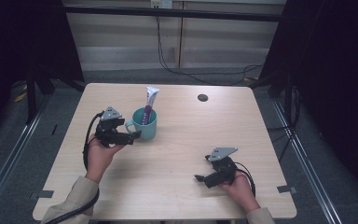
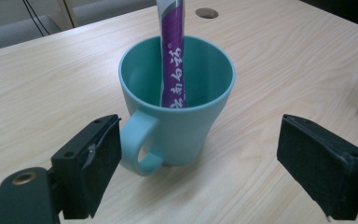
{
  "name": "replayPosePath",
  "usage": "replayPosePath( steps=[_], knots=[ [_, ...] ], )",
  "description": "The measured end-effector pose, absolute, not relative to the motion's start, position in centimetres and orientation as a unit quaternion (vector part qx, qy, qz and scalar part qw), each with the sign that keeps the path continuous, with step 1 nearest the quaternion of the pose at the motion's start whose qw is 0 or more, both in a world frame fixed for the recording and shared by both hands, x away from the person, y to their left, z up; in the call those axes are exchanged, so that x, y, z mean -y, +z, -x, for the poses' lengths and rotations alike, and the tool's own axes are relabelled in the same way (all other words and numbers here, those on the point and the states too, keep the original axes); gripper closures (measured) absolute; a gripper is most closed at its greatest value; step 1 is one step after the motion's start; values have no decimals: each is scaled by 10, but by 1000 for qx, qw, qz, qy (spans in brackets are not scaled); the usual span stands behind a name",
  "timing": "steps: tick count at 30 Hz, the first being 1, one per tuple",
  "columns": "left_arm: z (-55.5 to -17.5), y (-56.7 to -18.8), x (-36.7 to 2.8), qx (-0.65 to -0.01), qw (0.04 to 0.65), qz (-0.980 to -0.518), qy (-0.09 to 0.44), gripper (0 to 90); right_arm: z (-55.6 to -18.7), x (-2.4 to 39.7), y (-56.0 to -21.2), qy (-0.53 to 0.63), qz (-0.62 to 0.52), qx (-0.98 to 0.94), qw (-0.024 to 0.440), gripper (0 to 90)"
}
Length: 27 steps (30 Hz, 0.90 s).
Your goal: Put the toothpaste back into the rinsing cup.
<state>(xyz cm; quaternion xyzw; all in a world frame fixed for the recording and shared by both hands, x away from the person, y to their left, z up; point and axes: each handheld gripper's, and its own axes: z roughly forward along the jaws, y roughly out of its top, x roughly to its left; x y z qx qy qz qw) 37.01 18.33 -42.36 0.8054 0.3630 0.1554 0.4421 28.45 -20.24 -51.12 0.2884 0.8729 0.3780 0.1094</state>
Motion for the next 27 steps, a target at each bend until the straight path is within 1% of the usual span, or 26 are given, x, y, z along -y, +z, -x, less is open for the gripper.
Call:
replayPosePath(
  steps=[10,27],
  knots=[
    [-359,-439,-193,-368,440,-806,148,135,-284,202,-511,378,-288,-873,110,108],
    [-346,-472,-200,-366,415,-822,138,128,-285,202,-511,378,-288,-873,110,108]
  ],
)
